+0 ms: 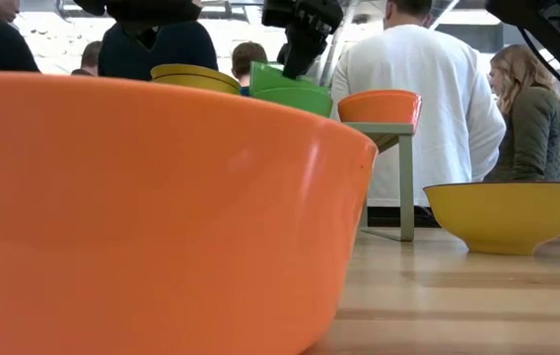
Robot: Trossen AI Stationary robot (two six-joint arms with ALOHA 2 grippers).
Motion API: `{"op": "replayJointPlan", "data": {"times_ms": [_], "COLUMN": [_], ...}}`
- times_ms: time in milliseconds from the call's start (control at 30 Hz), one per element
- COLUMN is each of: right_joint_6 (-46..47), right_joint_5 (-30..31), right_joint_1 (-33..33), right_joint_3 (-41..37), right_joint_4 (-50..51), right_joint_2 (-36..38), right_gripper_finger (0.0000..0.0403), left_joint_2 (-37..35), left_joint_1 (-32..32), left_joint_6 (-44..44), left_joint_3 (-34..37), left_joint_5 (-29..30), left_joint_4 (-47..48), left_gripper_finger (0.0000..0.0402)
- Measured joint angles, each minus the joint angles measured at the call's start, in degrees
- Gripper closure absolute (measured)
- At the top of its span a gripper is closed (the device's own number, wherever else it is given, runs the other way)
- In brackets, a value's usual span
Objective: Pick & Place Mini bowls
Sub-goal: Stack the green bowl on top of the green bowl on the shelf
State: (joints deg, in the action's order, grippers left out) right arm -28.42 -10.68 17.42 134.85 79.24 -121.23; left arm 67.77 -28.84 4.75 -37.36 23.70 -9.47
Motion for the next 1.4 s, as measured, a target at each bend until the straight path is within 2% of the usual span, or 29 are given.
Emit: {"op": "replayJointPlan", "data": {"times_ms": [200,367,500,667,800,967,1267,1400], "right_joint_6": [0.00,0.00,-0.35,-2.74,-3.61,-3.61,-3.61,-3.63], "right_joint_5": [0.02,0.02,0.02,0.01,-0.04,-3.10,-3.10,-3.11], "right_joint_1": [-0.01,-0.01,-0.01,0.08,0.08,0.48,1.13,0.94], "right_joint_3": [0.00,0.00,-1.56,-4.13,-4.20,-4.20,-4.20,-5.64], "right_joint_4": [-0.91,-1.88,-2.01,-2.51,-4.03,-3.68,-2.58,-3.96], "right_joint_2": [0.00,0.00,0.01,-0.03,0.00,-0.02,-0.02,0.05], "right_gripper_finger": [0.0339,0.0332,0.0346,0.0395,0.0388,0.0398,0.0395,0.0380], "left_joint_2": [0.00,0.00,0.00,0.00,0.00,0.00,0.00,0.00], "left_joint_1": [0.01,0.00,0.02,0.02,0.02,0.02,0.02,0.01], "left_joint_6": [0.00,0.00,0.00,0.00,0.00,0.00,0.00,0.00], "left_joint_3": [0.00,0.00,0.00,0.00,0.00,0.00,0.00,0.00], "left_joint_5": [0.00,0.00,0.02,0.00,0.00,0.02,0.00,0.00], "left_joint_4": [0.00,0.00,0.00,0.00,0.00,0.00,0.00,0.00], "left_gripper_finger": [0.0316,0.0316,0.0316,0.0316,0.0316,0.0316,0.0316,0.0316]}}
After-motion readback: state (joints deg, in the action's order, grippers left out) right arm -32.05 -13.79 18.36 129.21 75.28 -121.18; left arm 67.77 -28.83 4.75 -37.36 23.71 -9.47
